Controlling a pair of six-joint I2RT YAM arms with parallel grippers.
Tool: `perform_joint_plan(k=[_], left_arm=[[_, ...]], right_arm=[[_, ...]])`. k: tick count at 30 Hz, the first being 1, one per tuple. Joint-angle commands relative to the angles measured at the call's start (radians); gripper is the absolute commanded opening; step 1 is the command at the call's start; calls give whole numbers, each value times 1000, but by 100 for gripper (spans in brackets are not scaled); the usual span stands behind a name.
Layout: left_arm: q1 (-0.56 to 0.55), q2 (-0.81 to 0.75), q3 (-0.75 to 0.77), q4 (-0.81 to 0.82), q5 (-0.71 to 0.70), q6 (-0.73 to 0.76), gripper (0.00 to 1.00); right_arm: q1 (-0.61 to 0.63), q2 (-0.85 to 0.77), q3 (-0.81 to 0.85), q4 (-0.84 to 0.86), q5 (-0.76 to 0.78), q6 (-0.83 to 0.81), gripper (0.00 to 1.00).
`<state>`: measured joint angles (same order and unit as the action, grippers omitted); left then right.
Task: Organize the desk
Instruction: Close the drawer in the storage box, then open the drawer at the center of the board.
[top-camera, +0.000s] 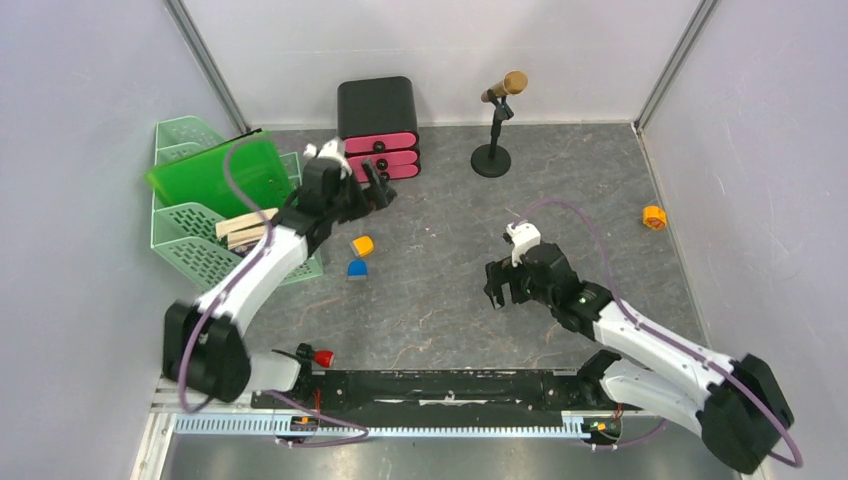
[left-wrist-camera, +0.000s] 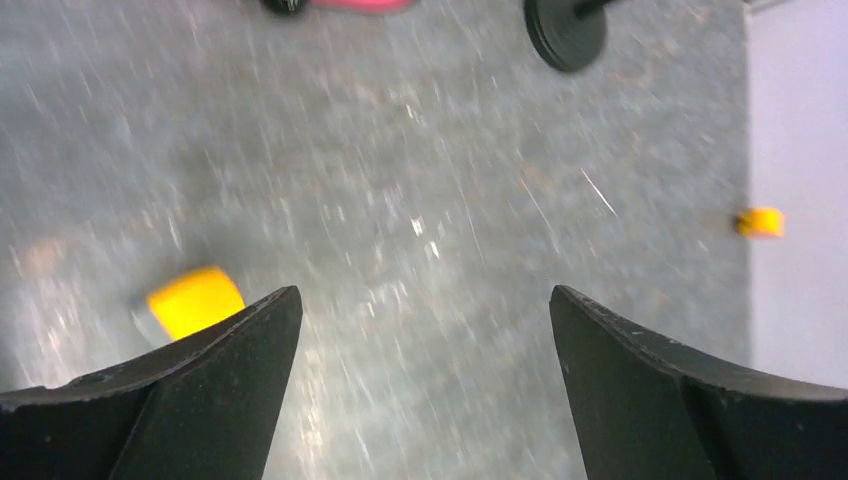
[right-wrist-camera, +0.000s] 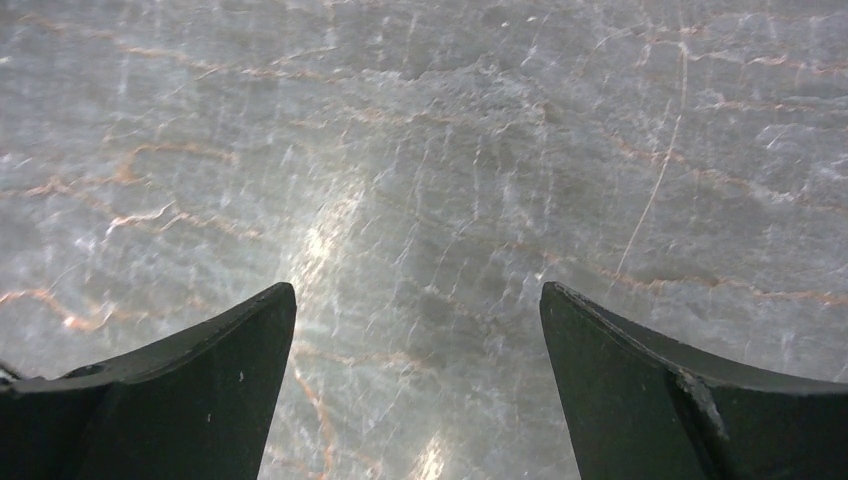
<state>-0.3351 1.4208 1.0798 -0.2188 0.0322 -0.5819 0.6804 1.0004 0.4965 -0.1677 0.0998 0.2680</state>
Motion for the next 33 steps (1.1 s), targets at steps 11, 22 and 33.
perform_joint_plan(k=[11,22,33], left_arm=[[-13,-800,-588,-229,242,-389,100],[-12,-956,-662,-385,319,-506,100],[-13,-1129,-669,-389,395,-469,100]], right_arm=[[-2,-466,-127,-263,-133,130,98],[-2,-497,-44,-371,-235,132,98],[-2,-499,59,-462,-246,132,98]])
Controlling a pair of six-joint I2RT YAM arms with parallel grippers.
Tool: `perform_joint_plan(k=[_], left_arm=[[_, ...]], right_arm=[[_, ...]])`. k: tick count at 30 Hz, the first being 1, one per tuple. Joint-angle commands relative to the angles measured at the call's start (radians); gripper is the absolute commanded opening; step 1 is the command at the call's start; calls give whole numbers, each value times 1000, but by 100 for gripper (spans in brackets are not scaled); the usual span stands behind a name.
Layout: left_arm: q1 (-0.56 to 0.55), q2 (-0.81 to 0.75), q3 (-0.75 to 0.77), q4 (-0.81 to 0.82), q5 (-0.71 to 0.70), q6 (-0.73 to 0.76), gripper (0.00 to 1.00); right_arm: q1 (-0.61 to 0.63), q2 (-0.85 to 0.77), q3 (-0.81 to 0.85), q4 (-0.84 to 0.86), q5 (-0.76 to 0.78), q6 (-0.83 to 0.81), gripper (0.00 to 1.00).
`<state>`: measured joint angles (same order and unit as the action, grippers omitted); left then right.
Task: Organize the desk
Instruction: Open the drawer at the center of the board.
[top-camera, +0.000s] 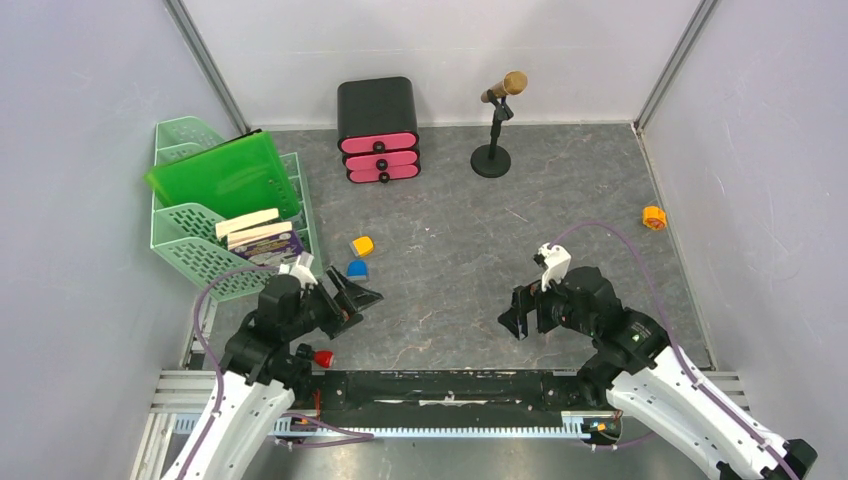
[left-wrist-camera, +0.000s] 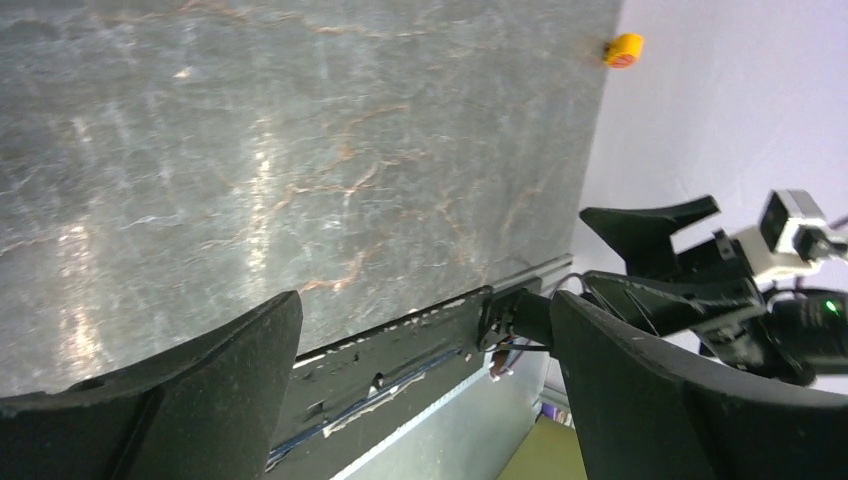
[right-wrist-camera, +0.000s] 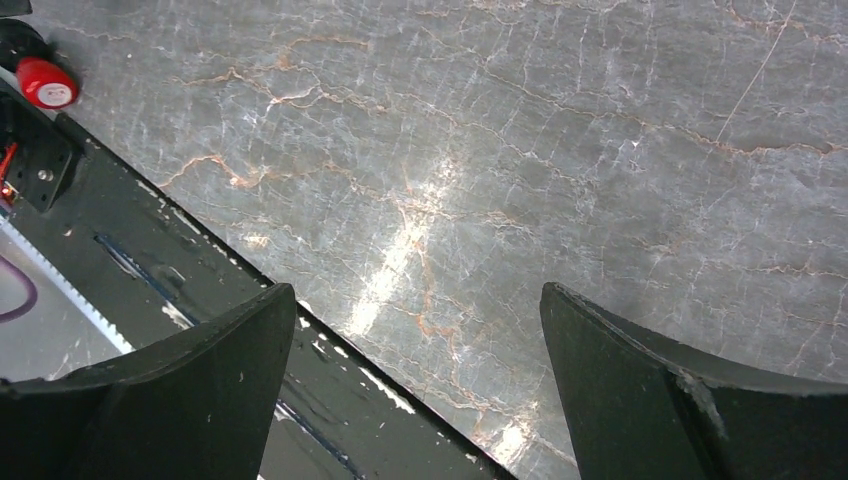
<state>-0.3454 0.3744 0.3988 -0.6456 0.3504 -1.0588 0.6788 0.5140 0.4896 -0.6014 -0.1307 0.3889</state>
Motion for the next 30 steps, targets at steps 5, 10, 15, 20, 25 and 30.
perform_joint_plan(k=[5,10,15,20,25,30], left_arm=[[-2,-98,73,-35,67,36,100],[-3,-10,219,-219,-23,149,100],[-3,55,325,-361,-90,212,100],[-2,54,327,-362,-103,214,100],[-2,106,344,-372,-152,177,100],[-2,196,336,-244,-114,206,100]], right_arm=[[-1,-19,160,-42,22,28,98],[-1,-26,245,-37,36,25,98],[-1,6,231,-8,-27,22,98],[-1,25,201,9,-35,24,98],[-1,60,177,73,-23,17,98],[0,130,110,239,-54,53,98]])
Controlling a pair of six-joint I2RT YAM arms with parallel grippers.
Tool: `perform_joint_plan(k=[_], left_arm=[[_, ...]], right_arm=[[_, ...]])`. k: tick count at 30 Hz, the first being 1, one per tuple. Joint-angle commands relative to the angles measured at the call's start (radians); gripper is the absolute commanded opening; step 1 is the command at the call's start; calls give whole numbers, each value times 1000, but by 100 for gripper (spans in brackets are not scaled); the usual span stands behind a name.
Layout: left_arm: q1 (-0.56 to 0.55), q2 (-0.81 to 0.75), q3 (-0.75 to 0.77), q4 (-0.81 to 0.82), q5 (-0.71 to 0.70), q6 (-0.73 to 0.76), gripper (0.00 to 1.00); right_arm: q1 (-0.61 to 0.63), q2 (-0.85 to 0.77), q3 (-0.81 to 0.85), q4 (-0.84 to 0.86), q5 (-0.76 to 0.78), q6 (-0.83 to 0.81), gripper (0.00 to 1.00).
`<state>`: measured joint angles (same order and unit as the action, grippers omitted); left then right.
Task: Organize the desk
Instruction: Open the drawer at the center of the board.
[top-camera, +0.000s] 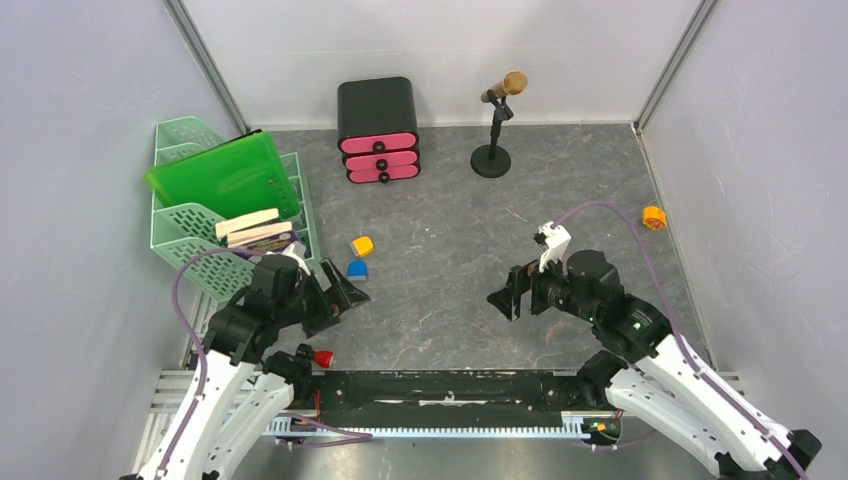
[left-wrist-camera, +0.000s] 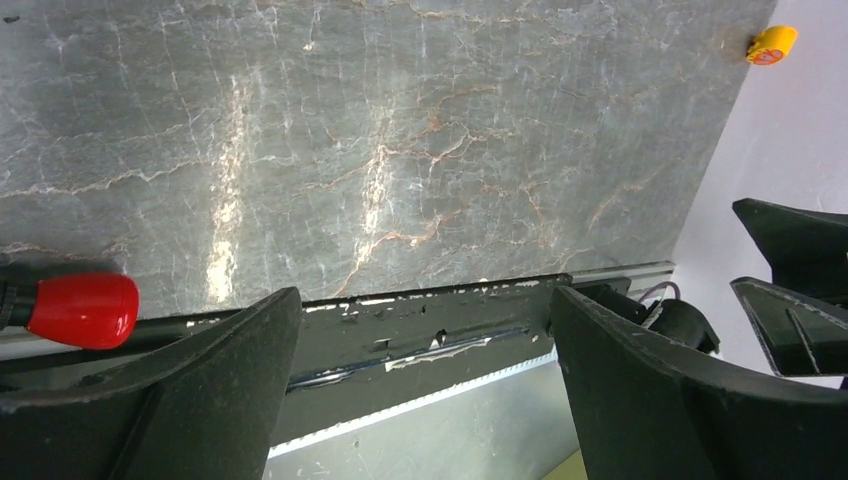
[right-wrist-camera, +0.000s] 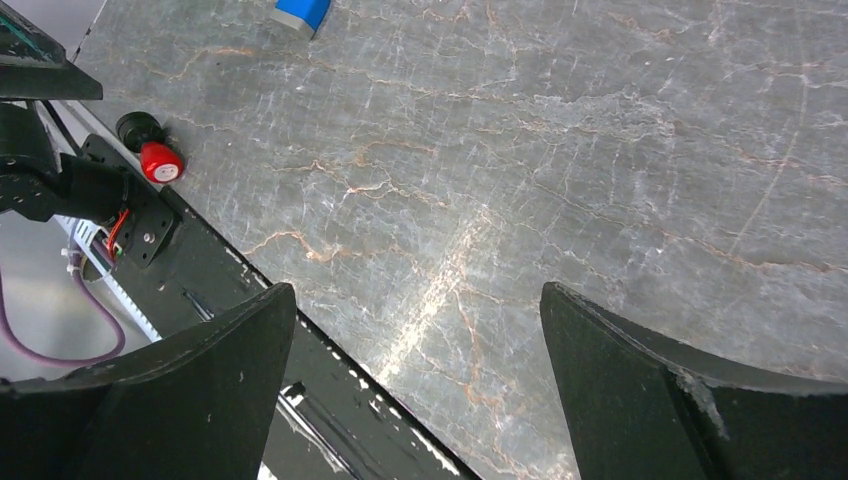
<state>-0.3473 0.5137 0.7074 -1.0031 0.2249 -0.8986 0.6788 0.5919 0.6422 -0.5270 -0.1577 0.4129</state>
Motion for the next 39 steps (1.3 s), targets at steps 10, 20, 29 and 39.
perform_joint_plan(k=[10,20,29,39], left_arm=[[-1,274,175,306,-142,303,100],[-1,680,283,543,-180,380,100],[0,1178,707,435,-210,525,100],[-1,1328,746,731,-272,609,100]], right_arm=[[-1,267,-78,420,-13,55,98],[-5,326,-110,515,116,48,98],[-26,384,-114,519,148,25,98],[-47,473,-130,645,42,91,98]])
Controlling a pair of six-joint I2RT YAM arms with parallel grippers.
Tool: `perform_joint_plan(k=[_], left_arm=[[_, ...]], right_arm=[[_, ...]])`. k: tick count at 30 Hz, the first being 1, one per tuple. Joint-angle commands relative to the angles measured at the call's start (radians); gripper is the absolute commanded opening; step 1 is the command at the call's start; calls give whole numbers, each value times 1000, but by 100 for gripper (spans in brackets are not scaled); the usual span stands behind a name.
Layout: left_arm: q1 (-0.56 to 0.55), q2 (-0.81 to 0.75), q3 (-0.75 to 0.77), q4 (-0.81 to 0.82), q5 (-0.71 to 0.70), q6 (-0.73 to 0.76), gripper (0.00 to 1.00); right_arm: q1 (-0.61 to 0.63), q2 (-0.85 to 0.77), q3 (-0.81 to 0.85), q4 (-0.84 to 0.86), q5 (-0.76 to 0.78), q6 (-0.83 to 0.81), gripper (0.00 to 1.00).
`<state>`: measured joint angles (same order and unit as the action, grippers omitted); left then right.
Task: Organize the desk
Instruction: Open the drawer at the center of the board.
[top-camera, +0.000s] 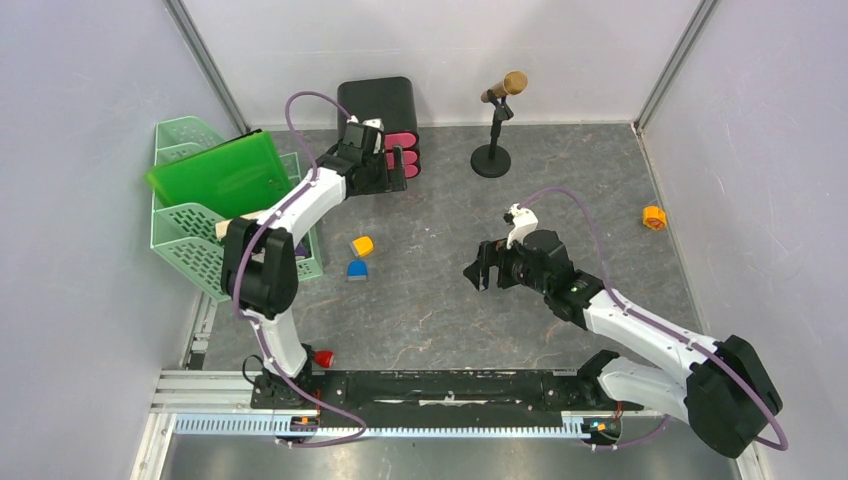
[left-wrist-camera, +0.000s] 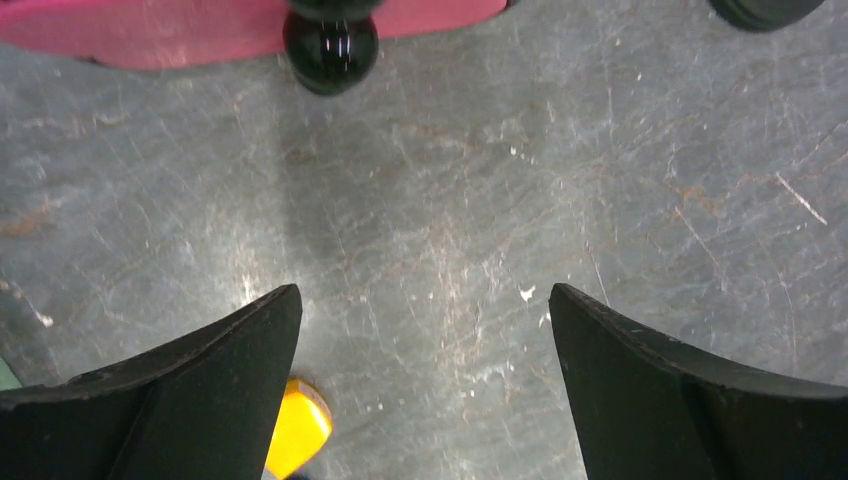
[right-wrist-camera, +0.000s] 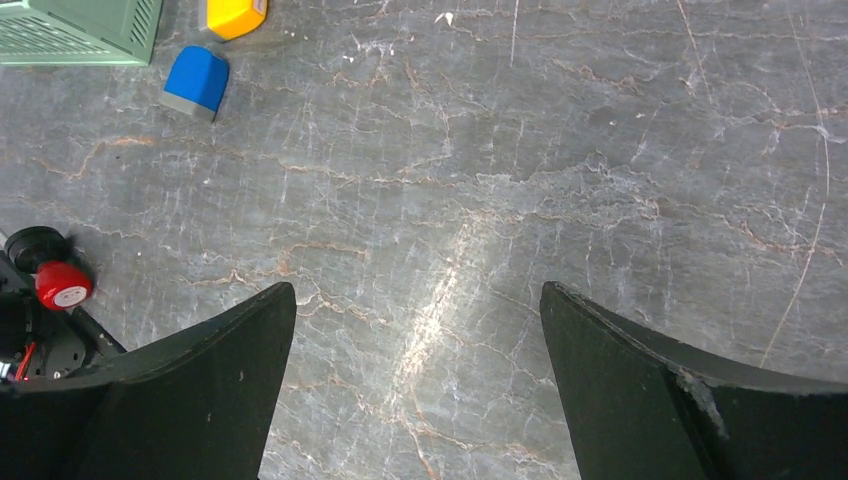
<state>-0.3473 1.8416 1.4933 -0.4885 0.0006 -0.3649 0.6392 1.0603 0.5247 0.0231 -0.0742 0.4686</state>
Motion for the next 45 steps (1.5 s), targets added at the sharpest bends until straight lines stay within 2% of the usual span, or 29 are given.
perform_joint_plan(k=[1,8,12,22,25,28,35,41,45], left_arm=[[-1,13,-49,262,-61,68,99],[-1,155,50,311,-127,19,93],[-1,197,58,364,-179,23,90],[-1,173,19,467,-265,78,86],[0,172,-4,526,-273,83,81],[-1,182,8,518,-268,77,74],[0,144,-25,525,-294,72,49],[-4,93,-58,525,-296,85,20],[-13,51,-99,524,-293,98,7]], right_arm=[[-10,2,-11,96,-41,37,98],[-30,-29,-25,92,-8,31,98],[-43,-12,-20,95,-11,32,98],[-51,20,-17,109,-49,30,98],[-52,26,-28,127,-54,40,98],[-55,31,-26,132,-64,41,98],[-58,16,-38,138,-73,47,98],[-58,11,-41,139,-94,47,98],[-60,12,-50,144,-106,57,98]])
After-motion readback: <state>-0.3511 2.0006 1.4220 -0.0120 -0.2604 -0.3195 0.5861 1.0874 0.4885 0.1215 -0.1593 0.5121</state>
